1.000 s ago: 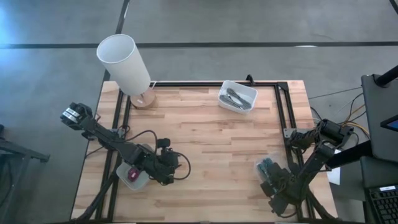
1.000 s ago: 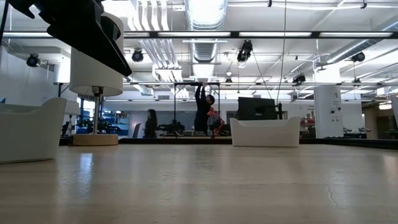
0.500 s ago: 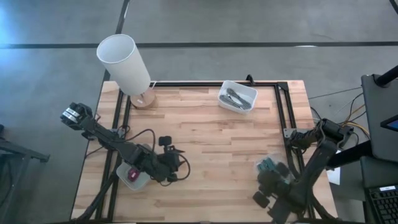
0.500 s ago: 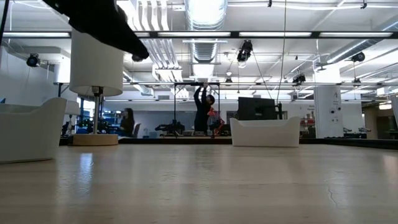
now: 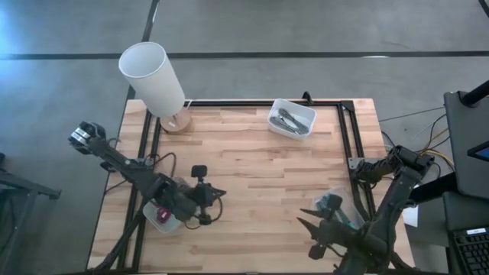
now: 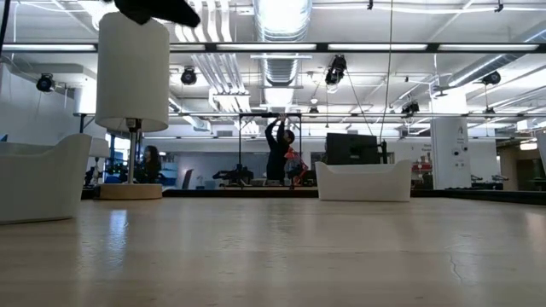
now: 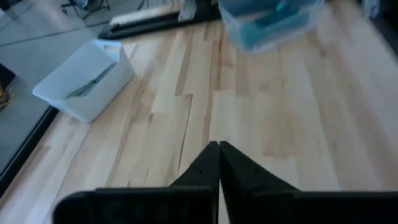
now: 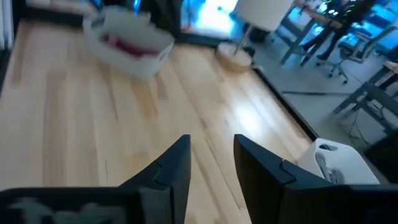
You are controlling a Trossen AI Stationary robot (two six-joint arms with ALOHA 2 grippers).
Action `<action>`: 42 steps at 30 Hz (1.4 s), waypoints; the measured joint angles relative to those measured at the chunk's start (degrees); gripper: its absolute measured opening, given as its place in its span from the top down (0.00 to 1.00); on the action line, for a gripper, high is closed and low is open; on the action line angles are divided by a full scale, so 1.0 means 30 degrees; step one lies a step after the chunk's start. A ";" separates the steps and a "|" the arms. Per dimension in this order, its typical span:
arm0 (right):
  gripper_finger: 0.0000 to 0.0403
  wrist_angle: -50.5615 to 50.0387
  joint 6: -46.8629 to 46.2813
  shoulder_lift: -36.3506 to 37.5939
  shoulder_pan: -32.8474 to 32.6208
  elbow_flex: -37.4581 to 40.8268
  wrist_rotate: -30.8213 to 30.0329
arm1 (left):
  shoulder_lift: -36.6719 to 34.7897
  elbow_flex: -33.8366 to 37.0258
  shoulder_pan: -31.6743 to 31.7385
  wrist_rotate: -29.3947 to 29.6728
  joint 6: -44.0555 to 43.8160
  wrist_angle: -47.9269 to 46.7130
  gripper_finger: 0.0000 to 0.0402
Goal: Pick & Place USB Port
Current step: Return to Home Position
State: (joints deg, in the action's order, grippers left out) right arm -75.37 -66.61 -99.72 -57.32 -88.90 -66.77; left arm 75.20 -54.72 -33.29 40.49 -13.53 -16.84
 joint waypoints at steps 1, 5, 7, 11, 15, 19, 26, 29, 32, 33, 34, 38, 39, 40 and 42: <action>0.72 0.0011 -0.0476 0.0007 0.0009 -0.0054 -0.0492 | -0.0349 0.0000 -0.0074 0.0000 -0.0048 -0.0013 0.98; 0.74 -0.0034 -0.1844 0.0007 0.0316 -0.0154 -0.1161 | -0.1763 0.0049 -0.0639 0.0006 -0.0049 0.0002 0.98; 0.75 -0.0041 -0.2115 0.0015 0.0649 -0.0161 -0.0773 | -0.2437 0.0086 -0.0997 -0.0005 0.0002 -0.0052 0.97; 0.78 -0.0040 -0.2236 0.0015 0.1738 -0.0125 0.0623 | -0.3603 0.0116 -0.1629 0.0027 0.0272 -0.0386 0.97; 0.79 0.0068 -0.1172 0.0015 0.3037 -0.0103 0.1847 | -0.4219 0.0189 -0.2127 0.0980 0.0551 -0.0537 0.97; 0.81 0.0126 0.0113 0.0039 0.4232 -0.0150 0.2256 | -0.4524 0.0197 -0.2392 0.2580 0.0625 -0.1400 0.97; 0.83 0.0289 0.2209 0.1119 0.5844 -0.0191 0.2289 | -0.5400 0.0211 -0.2530 0.3512 0.0618 -0.1841 0.97; 0.83 0.0359 0.2762 0.2106 0.6417 -0.0191 0.2276 | -0.6228 0.0211 -0.2530 0.3651 0.0666 -0.2083 0.97; 0.82 0.0405 0.2916 0.3032 0.6960 -0.0191 0.2276 | -0.7067 0.0211 -0.2522 0.3997 0.0800 -0.2185 0.97; 0.82 0.0406 0.2934 0.3300 0.7143 -0.0191 0.2269 | -0.7354 0.0211 -0.2522 0.4009 0.0868 -0.2191 0.97; 0.81 0.0455 0.3009 0.3529 0.7273 -0.0162 0.2258 | -0.7628 0.0211 -0.2522 0.4022 0.0963 -0.2197 0.97; 0.80 0.1838 0.4369 0.3869 0.7847 0.0349 0.2366 | -0.8580 0.0211 -0.2522 0.4007 0.1035 -0.3004 0.97; 0.79 0.2482 0.4809 0.3852 0.7963 0.0514 0.2729 | -0.8808 0.0211 -0.2522 0.4007 0.0912 -0.3393 0.97; 0.79 0.3373 0.5332 0.3803 0.8061 0.0691 0.3301 | -0.9033 0.0211 -0.2522 0.4007 0.0656 -0.3843 0.97; 0.78 0.5569 0.7040 0.3586 0.8193 0.0977 0.4504 | -0.9482 0.0211 -0.2522 0.4007 -0.0051 -0.4864 0.97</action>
State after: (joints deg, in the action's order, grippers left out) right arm -58.66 -45.50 -88.97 -32.74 -85.97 -53.26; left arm 46.76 -54.08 -40.86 52.51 -13.69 -31.43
